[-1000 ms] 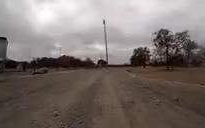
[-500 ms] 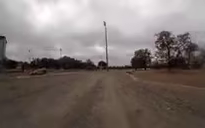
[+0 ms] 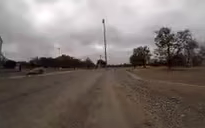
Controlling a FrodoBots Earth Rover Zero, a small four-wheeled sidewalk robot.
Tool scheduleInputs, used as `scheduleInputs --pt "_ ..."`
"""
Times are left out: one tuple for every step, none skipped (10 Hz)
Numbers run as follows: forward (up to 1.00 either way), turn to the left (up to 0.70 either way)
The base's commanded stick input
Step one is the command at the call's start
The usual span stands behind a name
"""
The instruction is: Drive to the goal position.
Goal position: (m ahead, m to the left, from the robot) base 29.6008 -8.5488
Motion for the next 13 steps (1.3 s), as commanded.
scheduleInputs --pt "0.7 -0.02" --pt "0.7 -0.14" --pt "0.7 -0.35" --pt "0.7 -0.28" --pt "0.7 -0.01" --pt "0.7 -0.01" --pt "0.7 -0.01" --pt "0.7 -0.01" --pt "0.7 -0.01" --pt "0.7 -0.01" --pt "0.7 -0.01" --pt "0.7 -0.01" --pt "0.7 -0.01"
